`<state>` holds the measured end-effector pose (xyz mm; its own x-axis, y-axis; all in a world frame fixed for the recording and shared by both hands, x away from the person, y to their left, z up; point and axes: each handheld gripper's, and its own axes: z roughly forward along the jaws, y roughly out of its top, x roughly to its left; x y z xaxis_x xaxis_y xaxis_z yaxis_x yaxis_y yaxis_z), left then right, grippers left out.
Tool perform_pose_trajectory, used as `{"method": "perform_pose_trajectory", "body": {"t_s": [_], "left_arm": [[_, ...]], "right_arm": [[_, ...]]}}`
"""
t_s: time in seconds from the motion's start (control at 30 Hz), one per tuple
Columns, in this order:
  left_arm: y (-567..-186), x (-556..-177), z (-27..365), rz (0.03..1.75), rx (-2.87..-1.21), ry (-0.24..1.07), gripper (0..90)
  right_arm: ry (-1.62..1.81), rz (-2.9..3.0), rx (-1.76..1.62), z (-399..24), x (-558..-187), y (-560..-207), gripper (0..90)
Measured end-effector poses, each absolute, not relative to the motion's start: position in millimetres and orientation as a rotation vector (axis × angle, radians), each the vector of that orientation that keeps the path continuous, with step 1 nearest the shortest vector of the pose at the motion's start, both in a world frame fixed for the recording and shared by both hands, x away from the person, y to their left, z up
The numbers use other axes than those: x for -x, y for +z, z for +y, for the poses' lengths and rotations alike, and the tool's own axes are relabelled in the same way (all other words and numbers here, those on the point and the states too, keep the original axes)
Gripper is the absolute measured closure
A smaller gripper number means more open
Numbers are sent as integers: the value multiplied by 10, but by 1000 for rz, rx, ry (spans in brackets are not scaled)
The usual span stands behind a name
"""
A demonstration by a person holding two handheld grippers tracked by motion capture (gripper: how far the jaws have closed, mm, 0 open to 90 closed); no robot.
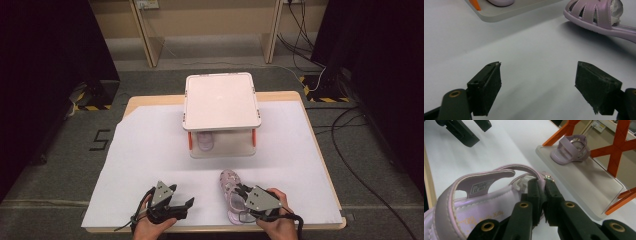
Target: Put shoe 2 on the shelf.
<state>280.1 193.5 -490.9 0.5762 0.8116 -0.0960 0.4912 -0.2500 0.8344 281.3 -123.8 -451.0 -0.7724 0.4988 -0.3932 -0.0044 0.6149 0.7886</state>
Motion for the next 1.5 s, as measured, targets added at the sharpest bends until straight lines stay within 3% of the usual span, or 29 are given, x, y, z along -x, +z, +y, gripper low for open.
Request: {"method": "perform_pose_trajectory", "body": {"t_s": [0.6, 1.5], "left_arm": [[-4914, -2822, 1959, 1055, -1910, 460, 204], [-4927, -2815, 1961, 1060, -1916, 453, 204]], "right_arm": [[1092, 2166, -436, -1278, -3050, -4433, 850], [1028, 2063, -507, -998, -3851, -4549, 849]]}}
